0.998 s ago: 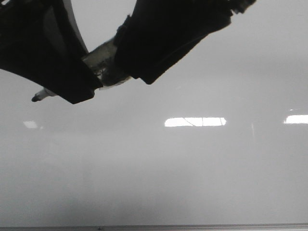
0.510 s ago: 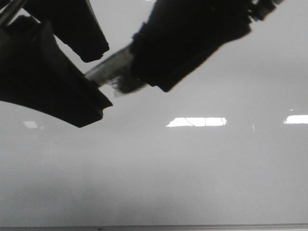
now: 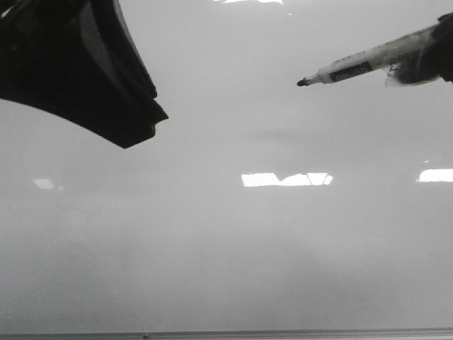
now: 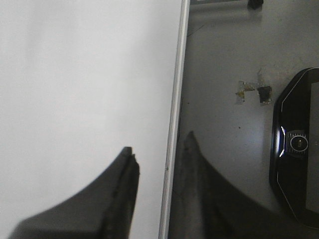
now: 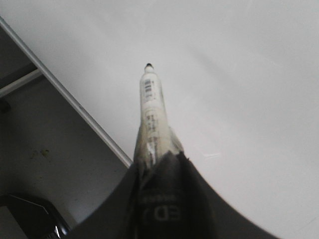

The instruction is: Write number 6 on whiteboard

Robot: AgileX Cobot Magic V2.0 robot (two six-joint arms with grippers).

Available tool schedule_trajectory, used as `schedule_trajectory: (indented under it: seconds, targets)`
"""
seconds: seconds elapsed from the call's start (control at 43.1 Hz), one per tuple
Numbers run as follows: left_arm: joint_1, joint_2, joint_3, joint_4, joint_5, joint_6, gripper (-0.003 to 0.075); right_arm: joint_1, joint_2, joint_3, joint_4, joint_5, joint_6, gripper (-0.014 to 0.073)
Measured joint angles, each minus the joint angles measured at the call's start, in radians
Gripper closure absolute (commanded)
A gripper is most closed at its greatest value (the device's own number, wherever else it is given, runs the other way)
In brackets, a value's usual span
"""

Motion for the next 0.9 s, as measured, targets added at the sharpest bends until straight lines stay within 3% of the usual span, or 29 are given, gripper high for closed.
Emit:
schedule_trajectory:
  seconds: [0.186,0.325,0.65,0.905]
  targets:
    - [0.005,-0.003,0.002,-0.009,0.000,-0.044,0.0741,0.000,0.001,0.004,0.005,-0.016,0.000,0.0655]
    - [0.067,-0.061,0.066,-0.036,-0.086,-0.096,0.0741,0.000,0.040,0.004,0.037,-0.075,0.001,0.0655]
    - [0.145,-0.474,0.427,-0.194,-0.392,-0.107,0.0741,0.000,0.248,-0.083,0.082,-0.166,0.001,0.0655]
    - [0.145,-0.682,0.576,-0.224,-0.416,-0.111,0.0741,0.031,0.383,-0.179,0.088,-0.315,0.001,0.0655]
